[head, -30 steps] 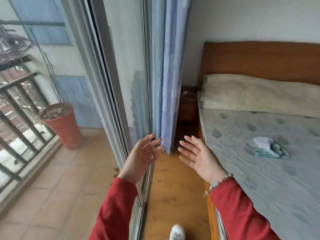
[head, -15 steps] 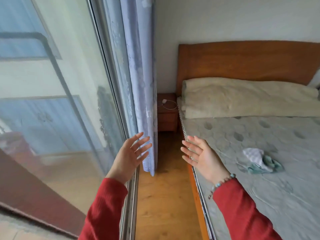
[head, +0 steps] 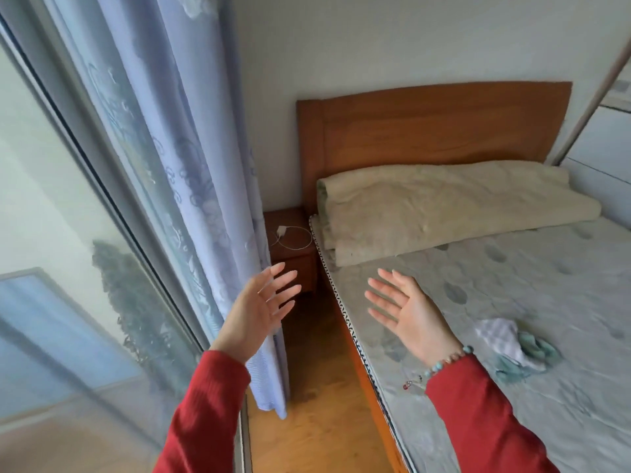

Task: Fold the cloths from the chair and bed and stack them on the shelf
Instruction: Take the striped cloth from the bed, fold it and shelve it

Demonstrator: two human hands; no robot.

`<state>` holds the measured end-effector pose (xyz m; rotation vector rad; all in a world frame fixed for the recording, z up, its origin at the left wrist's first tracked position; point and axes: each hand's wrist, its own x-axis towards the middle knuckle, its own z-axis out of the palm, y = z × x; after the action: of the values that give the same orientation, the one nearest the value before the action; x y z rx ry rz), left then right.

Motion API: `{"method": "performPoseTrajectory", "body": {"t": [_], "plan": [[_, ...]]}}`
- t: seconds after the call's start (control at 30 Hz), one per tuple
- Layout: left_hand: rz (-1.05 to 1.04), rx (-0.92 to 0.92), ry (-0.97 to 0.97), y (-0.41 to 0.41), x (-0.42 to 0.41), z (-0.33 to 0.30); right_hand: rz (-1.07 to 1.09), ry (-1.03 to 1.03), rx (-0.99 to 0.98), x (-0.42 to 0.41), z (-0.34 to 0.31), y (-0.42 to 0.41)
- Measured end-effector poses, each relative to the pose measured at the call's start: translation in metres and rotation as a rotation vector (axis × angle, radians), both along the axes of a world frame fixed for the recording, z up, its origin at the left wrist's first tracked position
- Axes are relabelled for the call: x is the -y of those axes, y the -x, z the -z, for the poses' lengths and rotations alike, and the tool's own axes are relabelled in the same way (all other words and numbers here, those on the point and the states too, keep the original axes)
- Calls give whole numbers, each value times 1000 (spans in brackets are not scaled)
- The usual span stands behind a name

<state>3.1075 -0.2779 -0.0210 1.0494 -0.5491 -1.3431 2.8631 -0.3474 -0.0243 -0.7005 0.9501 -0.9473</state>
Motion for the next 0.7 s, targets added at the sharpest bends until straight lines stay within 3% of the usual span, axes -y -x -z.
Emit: {"method": "performPoseTrajectory", "body": {"t": [0.37, 0.7], "plan": [[262, -22, -100, 15, 198, 22, 255, -42, 21, 119, 30, 27], [541, 29, -149, 115, 388, 39, 478, -84, 86, 249, 57, 101]]}}
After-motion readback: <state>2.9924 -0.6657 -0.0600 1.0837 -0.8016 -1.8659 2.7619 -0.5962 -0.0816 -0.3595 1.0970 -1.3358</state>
